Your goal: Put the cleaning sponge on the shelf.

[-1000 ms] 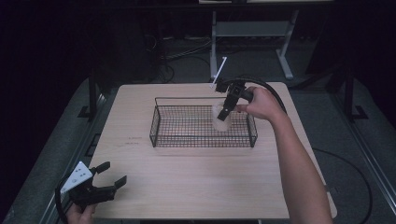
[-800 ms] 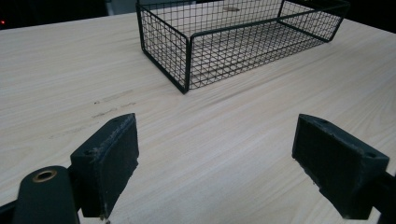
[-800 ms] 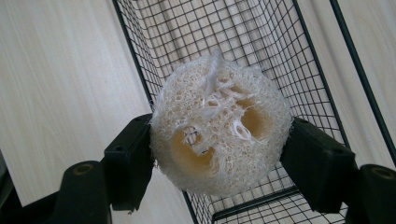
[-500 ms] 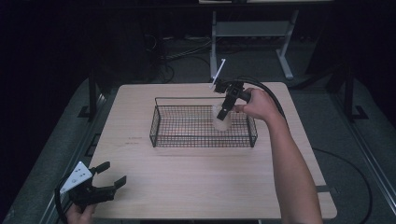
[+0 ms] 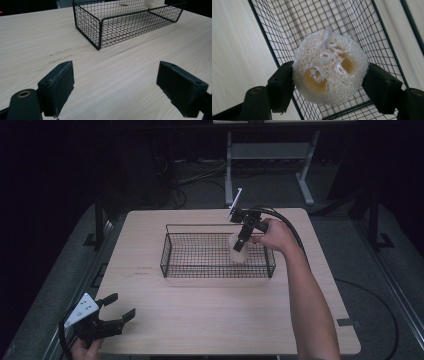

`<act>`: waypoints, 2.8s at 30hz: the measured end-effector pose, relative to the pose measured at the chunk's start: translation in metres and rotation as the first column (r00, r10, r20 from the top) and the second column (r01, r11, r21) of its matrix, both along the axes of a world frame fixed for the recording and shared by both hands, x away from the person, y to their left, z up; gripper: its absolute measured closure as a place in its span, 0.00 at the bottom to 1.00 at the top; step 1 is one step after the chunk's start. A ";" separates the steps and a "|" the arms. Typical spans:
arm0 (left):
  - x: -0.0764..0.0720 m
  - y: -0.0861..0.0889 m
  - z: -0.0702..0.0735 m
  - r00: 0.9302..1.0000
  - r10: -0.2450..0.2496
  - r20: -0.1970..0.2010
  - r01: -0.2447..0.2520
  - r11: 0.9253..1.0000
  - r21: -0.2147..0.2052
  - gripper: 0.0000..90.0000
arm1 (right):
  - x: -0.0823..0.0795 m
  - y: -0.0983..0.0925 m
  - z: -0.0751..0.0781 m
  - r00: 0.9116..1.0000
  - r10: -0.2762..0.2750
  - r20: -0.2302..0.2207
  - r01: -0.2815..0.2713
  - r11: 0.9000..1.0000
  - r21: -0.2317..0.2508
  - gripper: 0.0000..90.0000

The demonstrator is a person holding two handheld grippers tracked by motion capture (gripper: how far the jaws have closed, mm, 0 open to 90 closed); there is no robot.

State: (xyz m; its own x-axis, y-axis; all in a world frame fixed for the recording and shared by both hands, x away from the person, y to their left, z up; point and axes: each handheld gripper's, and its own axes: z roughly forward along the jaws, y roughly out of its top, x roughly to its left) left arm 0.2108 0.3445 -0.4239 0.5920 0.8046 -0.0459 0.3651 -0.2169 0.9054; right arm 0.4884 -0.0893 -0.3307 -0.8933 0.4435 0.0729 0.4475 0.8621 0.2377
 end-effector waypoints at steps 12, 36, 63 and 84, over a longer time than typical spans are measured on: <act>0.000 0.001 0.000 1.000 0.002 0.000 -0.002 1.000 0.000 0.15 | -0.001 -0.001 -0.017 1.000 -0.010 -0.017 0.009 1.000 -0.008 0.31; 0.000 -0.002 0.000 1.000 0.000 -0.002 0.000 1.000 0.003 0.15 | -0.003 -0.003 -0.050 0.998 -0.060 -0.013 0.060 0.998 0.005 0.31; 0.003 -0.001 0.000 1.000 0.004 -0.005 -0.004 1.000 0.004 0.15 | -0.010 -0.013 -0.034 0.998 -0.055 -0.004 0.055 0.997 0.060 0.23; 0.002 -0.005 0.000 1.000 0.002 0.000 -0.002 1.000 0.017 0.15 | -0.033 -0.021 -0.005 0.999 -0.031 0.032 0.028 0.997 0.071 0.19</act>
State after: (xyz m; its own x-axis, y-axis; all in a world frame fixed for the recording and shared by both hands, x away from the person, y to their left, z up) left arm 0.2127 0.3400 -0.4236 0.5903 0.8065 -0.0327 0.3660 -0.2314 0.9014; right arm 0.4557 -0.1108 -0.3357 -0.8822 0.4646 0.0761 0.4635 0.8290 0.3128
